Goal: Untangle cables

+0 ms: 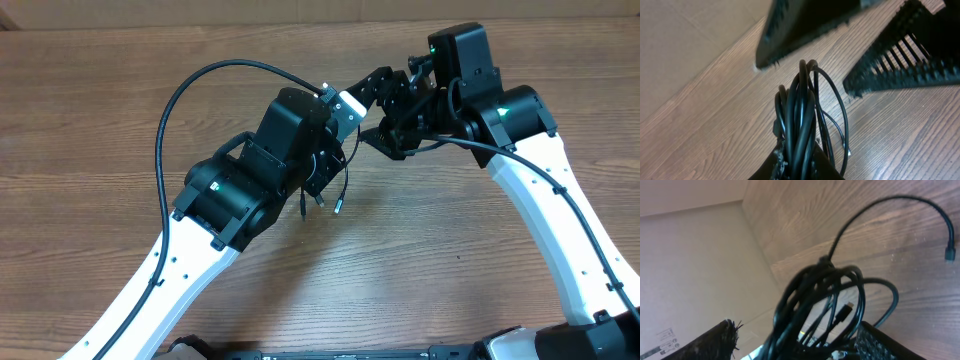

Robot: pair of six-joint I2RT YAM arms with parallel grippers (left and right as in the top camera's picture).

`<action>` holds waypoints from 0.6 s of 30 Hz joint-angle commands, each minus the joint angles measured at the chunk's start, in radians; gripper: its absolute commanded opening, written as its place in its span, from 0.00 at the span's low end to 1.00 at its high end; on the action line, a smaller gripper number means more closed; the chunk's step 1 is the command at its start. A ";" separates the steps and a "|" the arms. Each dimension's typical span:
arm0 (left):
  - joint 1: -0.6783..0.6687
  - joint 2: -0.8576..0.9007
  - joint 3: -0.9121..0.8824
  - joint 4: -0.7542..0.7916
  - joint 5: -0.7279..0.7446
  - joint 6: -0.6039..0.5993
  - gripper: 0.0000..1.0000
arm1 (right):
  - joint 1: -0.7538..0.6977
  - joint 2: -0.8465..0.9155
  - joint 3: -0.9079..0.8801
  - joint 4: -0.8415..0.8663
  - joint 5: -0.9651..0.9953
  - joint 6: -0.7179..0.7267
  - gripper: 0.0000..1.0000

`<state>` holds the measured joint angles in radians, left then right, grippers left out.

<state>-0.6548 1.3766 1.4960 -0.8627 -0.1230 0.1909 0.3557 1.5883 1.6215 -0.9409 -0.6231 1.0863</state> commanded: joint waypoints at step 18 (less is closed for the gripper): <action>-0.008 -0.011 0.005 0.029 0.150 0.011 0.15 | 0.042 -0.021 0.015 0.019 0.271 0.129 0.13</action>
<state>-0.6548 1.3766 1.4960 -0.8406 0.0048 0.1909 0.3962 1.5883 1.6215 -0.9287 -0.4236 1.2144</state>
